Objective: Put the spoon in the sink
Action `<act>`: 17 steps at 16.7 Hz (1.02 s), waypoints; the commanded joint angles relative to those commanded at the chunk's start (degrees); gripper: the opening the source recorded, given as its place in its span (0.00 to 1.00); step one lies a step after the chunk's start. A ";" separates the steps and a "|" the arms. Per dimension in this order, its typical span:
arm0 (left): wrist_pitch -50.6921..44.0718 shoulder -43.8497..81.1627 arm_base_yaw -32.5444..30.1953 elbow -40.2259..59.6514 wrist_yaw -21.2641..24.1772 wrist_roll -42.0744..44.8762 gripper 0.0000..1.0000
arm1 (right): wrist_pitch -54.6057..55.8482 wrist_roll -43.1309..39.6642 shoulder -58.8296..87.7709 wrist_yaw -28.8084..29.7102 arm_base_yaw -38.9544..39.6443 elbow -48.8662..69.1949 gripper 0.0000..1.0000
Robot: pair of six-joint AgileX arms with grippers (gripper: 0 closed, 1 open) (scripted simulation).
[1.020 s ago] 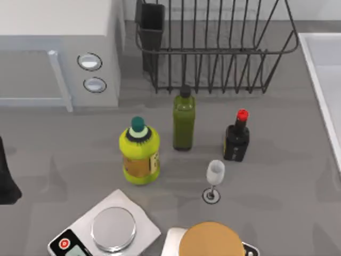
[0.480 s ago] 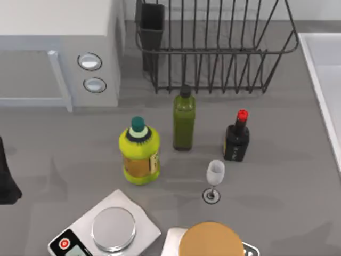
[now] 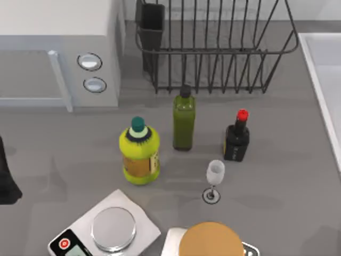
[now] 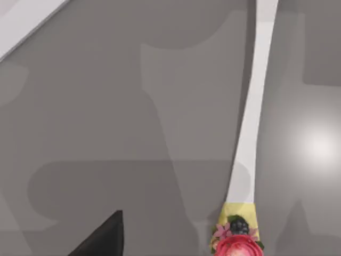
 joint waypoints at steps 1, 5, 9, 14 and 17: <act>0.00 0.00 0.00 0.00 0.00 0.00 1.00 | -1.24 0.22 1.55 -0.15 -0.67 1.15 1.00; 0.00 0.00 0.00 0.00 0.00 0.00 1.00 | -2.26 0.41 2.98 -0.29 -1.28 2.21 1.00; 0.00 0.00 0.00 0.00 0.00 0.00 1.00 | -1.29 0.54 3.25 -0.24 -0.97 1.49 1.00; 0.00 0.00 0.00 0.00 0.00 0.00 1.00 | 10.54 2.01 8.80 -0.27 0.21 -4.46 1.00; 0.00 0.00 0.00 0.00 0.00 0.00 1.00 | 20.14 3.07 13.24 -0.25 1.20 -9.23 1.00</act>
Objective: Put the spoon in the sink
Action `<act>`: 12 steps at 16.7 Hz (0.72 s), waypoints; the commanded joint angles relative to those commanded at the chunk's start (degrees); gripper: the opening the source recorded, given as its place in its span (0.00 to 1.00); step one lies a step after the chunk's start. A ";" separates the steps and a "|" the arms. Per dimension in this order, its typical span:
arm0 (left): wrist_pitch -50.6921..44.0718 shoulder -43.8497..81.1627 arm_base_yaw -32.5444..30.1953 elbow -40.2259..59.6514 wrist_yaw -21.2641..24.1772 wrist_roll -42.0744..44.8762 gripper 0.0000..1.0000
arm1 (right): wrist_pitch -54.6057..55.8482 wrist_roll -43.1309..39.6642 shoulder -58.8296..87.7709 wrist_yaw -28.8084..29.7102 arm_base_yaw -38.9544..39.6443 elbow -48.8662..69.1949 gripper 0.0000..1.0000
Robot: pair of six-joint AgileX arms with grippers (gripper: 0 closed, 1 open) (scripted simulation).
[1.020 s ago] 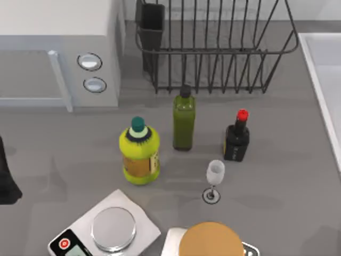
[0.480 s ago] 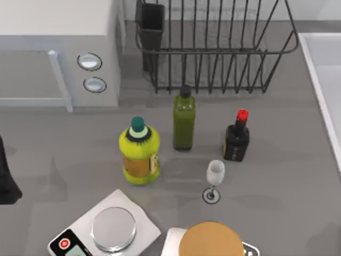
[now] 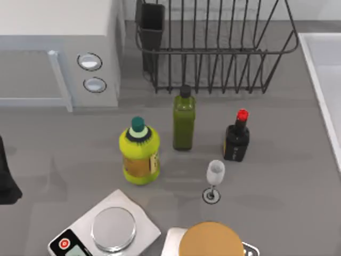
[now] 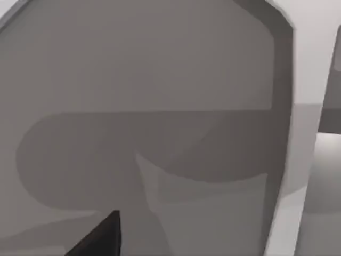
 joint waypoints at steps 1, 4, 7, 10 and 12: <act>0.00 0.00 0.00 0.00 0.00 0.00 1.00 | 2.48 0.31 1.22 0.00 0.28 -1.30 1.00; 0.00 0.00 0.00 0.00 0.00 0.00 1.00 | 6.27 0.83 3.20 0.01 0.78 -3.39 1.00; 0.00 0.00 0.00 0.00 0.00 0.00 1.00 | 6.37 0.85 3.25 0.01 0.79 -3.44 1.00; 0.00 0.00 0.00 0.00 0.00 0.00 1.00 | 6.37 0.85 3.25 0.01 0.79 -3.44 0.85; 0.00 0.00 0.00 0.00 0.00 0.00 1.00 | 6.37 0.85 3.25 0.01 0.79 -3.44 0.70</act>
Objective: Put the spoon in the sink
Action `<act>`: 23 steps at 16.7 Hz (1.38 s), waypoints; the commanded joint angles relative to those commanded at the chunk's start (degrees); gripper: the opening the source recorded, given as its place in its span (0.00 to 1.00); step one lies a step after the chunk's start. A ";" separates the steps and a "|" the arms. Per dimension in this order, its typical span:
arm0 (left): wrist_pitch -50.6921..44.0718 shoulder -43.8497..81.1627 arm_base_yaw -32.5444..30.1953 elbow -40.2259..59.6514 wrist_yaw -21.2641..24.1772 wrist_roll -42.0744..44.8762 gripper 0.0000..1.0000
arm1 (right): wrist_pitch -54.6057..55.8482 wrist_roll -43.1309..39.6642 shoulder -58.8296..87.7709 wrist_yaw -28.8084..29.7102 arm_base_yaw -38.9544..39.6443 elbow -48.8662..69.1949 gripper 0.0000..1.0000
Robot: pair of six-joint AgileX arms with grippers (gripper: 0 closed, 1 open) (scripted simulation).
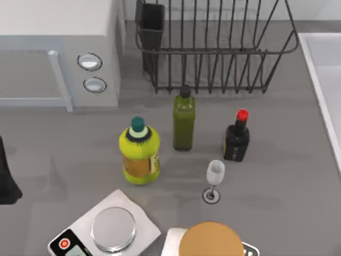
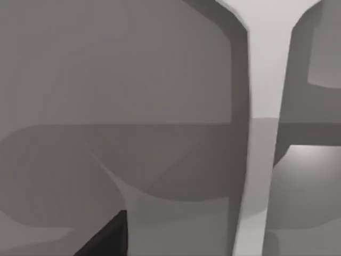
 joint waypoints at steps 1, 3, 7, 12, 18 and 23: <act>0.00 0.00 0.00 0.00 0.00 0.00 1.00 | 0.00 0.00 0.00 0.00 0.00 0.00 0.62; 0.00 0.00 0.00 0.00 0.00 0.00 1.00 | 0.00 0.00 0.00 0.00 0.00 0.00 0.47; 0.00 0.00 0.00 0.00 0.00 0.00 1.00 | 0.00 0.00 0.00 0.00 0.00 0.00 0.17; 0.00 0.00 0.00 0.00 0.00 0.00 1.00 | 0.00 0.00 0.00 0.00 0.00 0.00 0.00; 0.00 0.00 0.00 0.00 0.00 0.00 1.00 | -5.87 -0.83 -4.44 6.14 -0.59 2.37 0.00; 0.00 0.00 0.00 0.00 0.00 0.00 1.00 | -12.66 -0.96 -6.71 6.12 -0.77 7.38 0.00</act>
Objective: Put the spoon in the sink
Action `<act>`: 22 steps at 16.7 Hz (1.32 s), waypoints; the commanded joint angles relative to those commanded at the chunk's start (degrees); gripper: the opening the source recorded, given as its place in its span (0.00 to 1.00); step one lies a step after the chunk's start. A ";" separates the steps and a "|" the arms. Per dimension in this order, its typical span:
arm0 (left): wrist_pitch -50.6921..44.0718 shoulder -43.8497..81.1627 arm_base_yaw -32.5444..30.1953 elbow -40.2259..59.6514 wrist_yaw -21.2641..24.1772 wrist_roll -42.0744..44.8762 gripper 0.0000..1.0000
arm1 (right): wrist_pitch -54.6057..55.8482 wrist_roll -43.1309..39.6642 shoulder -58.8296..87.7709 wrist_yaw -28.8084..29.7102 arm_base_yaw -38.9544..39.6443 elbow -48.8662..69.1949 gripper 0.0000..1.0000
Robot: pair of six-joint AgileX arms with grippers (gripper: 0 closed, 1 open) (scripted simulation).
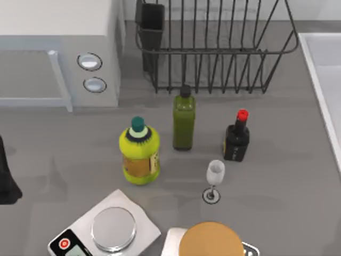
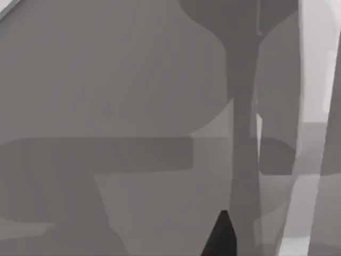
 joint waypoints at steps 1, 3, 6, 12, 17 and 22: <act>0.00 0.00 0.00 0.00 0.00 0.00 1.00 | -3.10 -0.07 -1.00 -0.04 0.00 1.74 0.00; 0.00 0.00 0.00 0.00 0.00 0.00 1.00 | -9.98 -0.16 -3.13 -0.07 -0.07 5.40 0.00; 0.00 0.00 0.00 0.00 0.00 0.00 1.00 | -17.82 -0.25 -6.21 0.01 -0.17 10.19 0.00; 0.00 0.00 0.00 0.00 0.00 0.00 1.00 | -20.07 -0.22 -7.54 -0.01 -0.05 11.80 0.00; 0.00 0.00 0.00 0.00 0.00 0.00 1.00 | -22.42 1.40 -2.21 0.31 0.86 17.78 0.00; 0.00 0.00 0.00 0.00 0.00 0.00 1.00 | -29.78 5.63 14.71 1.40 4.47 38.73 0.00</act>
